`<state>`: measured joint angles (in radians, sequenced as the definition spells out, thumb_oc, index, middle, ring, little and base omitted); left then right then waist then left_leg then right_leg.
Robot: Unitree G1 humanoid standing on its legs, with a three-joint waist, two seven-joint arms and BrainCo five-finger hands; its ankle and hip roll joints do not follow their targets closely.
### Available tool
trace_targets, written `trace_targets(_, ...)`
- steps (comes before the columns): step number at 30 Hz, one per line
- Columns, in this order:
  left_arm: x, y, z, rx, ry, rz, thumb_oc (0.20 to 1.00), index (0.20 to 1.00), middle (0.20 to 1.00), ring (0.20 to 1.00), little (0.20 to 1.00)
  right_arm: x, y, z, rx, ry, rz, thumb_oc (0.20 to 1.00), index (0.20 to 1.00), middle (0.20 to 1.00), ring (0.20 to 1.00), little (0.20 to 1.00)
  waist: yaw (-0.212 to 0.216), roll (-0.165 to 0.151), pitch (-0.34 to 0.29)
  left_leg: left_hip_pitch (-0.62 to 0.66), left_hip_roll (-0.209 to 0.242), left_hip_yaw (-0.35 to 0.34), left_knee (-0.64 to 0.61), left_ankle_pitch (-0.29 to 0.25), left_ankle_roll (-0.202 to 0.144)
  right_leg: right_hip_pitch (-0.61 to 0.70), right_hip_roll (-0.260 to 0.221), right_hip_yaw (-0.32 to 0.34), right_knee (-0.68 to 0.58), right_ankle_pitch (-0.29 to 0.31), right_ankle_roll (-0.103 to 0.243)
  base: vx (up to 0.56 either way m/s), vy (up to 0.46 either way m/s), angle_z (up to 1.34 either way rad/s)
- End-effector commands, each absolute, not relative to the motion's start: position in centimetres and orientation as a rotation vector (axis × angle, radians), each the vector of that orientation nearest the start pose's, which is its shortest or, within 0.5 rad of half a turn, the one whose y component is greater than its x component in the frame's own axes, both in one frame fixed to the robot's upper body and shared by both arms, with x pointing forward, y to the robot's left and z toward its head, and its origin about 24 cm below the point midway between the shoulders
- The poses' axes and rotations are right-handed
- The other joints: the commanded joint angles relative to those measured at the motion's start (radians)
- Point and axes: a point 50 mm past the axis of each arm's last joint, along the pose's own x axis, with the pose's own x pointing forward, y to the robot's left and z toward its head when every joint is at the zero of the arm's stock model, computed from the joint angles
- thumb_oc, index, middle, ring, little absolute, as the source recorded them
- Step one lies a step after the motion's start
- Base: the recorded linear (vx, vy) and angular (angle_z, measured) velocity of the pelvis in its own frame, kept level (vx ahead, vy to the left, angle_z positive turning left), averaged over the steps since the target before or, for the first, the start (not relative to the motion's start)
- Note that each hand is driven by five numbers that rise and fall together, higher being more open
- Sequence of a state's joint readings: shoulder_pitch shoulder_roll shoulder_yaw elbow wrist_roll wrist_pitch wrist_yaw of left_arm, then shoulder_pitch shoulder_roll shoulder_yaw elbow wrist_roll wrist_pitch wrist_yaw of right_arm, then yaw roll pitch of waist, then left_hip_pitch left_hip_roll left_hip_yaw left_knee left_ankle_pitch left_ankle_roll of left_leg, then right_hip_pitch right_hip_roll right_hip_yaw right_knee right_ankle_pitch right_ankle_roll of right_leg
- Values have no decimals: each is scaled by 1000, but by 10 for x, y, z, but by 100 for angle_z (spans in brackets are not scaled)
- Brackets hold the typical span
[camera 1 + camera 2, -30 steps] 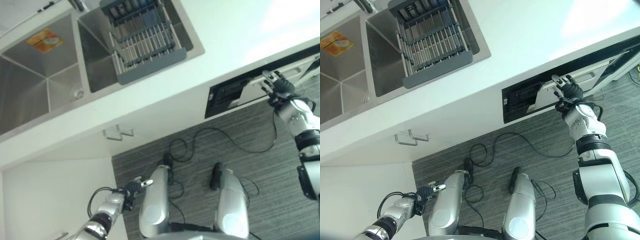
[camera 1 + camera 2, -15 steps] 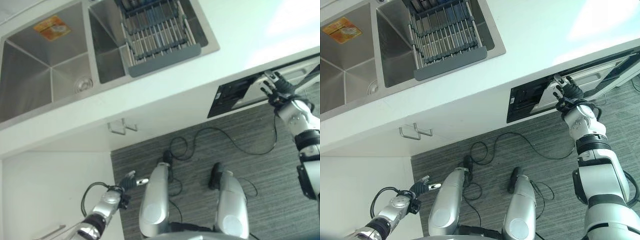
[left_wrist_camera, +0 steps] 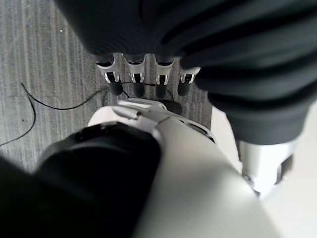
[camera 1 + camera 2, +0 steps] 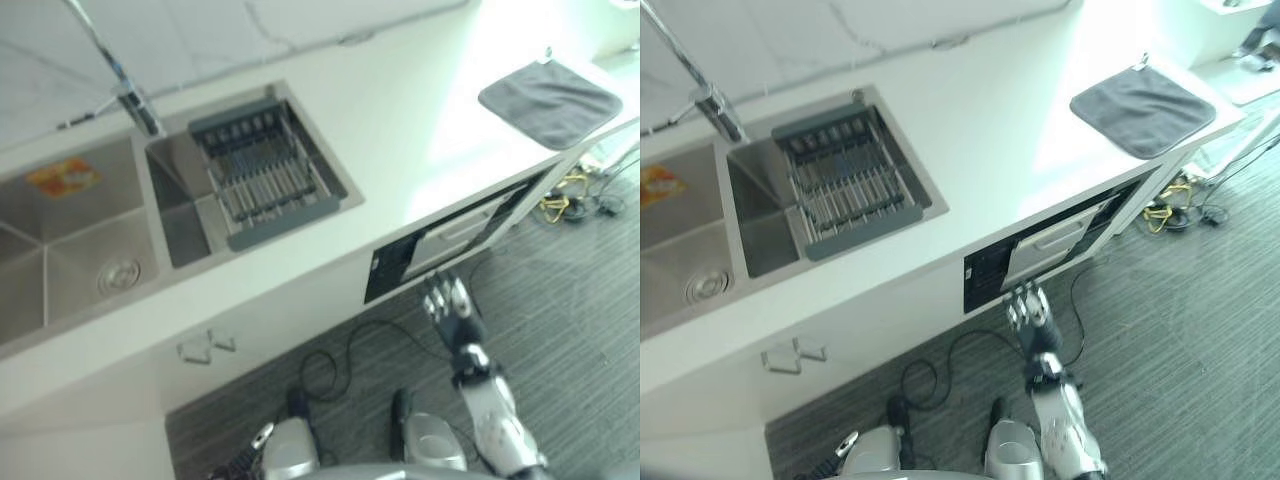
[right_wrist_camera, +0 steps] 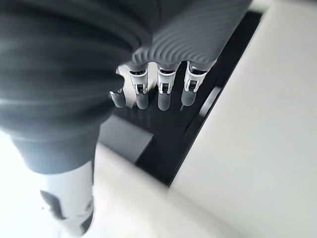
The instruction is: Place the dishes in the dishwasher.
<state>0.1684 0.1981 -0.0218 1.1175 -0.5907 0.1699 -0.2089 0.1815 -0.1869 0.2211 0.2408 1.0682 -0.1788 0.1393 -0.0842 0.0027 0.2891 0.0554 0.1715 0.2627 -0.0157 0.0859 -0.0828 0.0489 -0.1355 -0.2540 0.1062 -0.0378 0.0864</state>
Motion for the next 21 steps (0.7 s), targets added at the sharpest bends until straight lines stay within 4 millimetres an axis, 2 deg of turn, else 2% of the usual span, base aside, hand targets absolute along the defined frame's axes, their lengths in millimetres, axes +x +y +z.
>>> trace_targets(1, 46, 203, -169, -588, 1323, 212, 1000, 1000, 1000, 1000, 1000, 260, -175, 6, 707, 74, 87, 1000, 1000, 1000, 1000, 1000, 27, 28, 18, -36, 3, 45, 49, -59, 10, -49, -65, -36, 120, -92, 16, 80, 40, -29)
trace_targets(3, 55, 200, -167, -556, 1287, 94, 1000, 1000, 1000, 1000, 1000, 248, -182, -26, 575, 244, 37, 1000, 1000, 1000, 1000, 1000, 23, 31, -10, -15, 0, 48, 22, -55, 5, -24, -59, -45, 97, -91, 18, 24, 53, -10)
trace_targets(4, 57, 199, -166, -550, 1274, 73, 1000, 1000, 1000, 1000, 1000, 246, -183, -31, 553, 275, 23, 1000, 1000, 1000, 1000, 1000, 23, 31, -12, -12, 0, 49, 18, -54, 4, -20, -59, -47, 94, -91, 19, -22, 53, -1)
trace_targets(5, 63, 197, -165, -542, 1247, 36, 1000, 1000, 1000, 1000, 1000, 237, -190, -47, 514, 350, -7, 1000, 1000, 1000, 1000, 1000, 21, 33, -19, -1, -4, 50, 2, -52, 4, -10, -56, -51, 83, -88, 20, -26, 38, -1)
trace_targets(6, 66, 196, -164, -535, 1233, 16, 1000, 1000, 1000, 1000, 1000, 232, -192, -53, 491, 385, -18, 1000, 1000, 1000, 1000, 1000, 20, 34, -21, 4, -5, 49, -4, -51, 3, -6, -54, -51, 79, -87, 21, -36, 50, 12)
trace_targets(7, 72, 196, -163, -525, 1206, -13, 1000, 1000, 1000, 1000, 1000, 221, -199, -66, 428, 444, -41, 1000, 1000, 1000, 1000, 1000, 18, 35, -26, 10, -8, 48, -12, -50, 4, 0, -52, -53, 73, -85, 22, -79, 56, 19)
trace_targets(10, 94, 195, -157, -513, 1152, -84, 1000, 1000, 1000, 1000, 1000, 163, -233, -115, 260, 688, -188, 1000, 1000, 1000, 1000, 1000, 15, 33, -48, 39, -25, 24, -45, -65, 15, 28, -41, -52, 45, -77, 30, -159, 68, 10)
trace_targets(14, 95, 198, -157, -490, 1163, -81, 1000, 1000, 1000, 1000, 1000, 145, -238, -127, 179, 785, -186, 1000, 1000, 1000, 1000, 1000, 16, 30, -58, 44, -27, 18, -52, -69, 17, 37, -37, -52, 34, -74, 34, -70, 19, -5)
trace_targets(20, 94, 201, -160, -464, 1198, -58, 1000, 1000, 1000, 1000, 1000, 106, -248, -148, 123, 985, -237, 1000, 1000, 1000, 1000, 1000, 16, 26, -77, 57, -17, 26, -65, -67, 12, 54, -41, -68, 15, -65, 45, -50, 9, 3)
trace_targets(21, 94, 205, -161, -368, 1237, -99, 1000, 1000, 1000, 1000, 1000, 95, -250, -151, 130, 1029, -249, 1000, 1000, 1000, 1000, 1000, 12, 26, -79, 58, -13, 31, -65, -67, 10, 54, -40, -67, 13, -64, 45, -49, -2, -2)
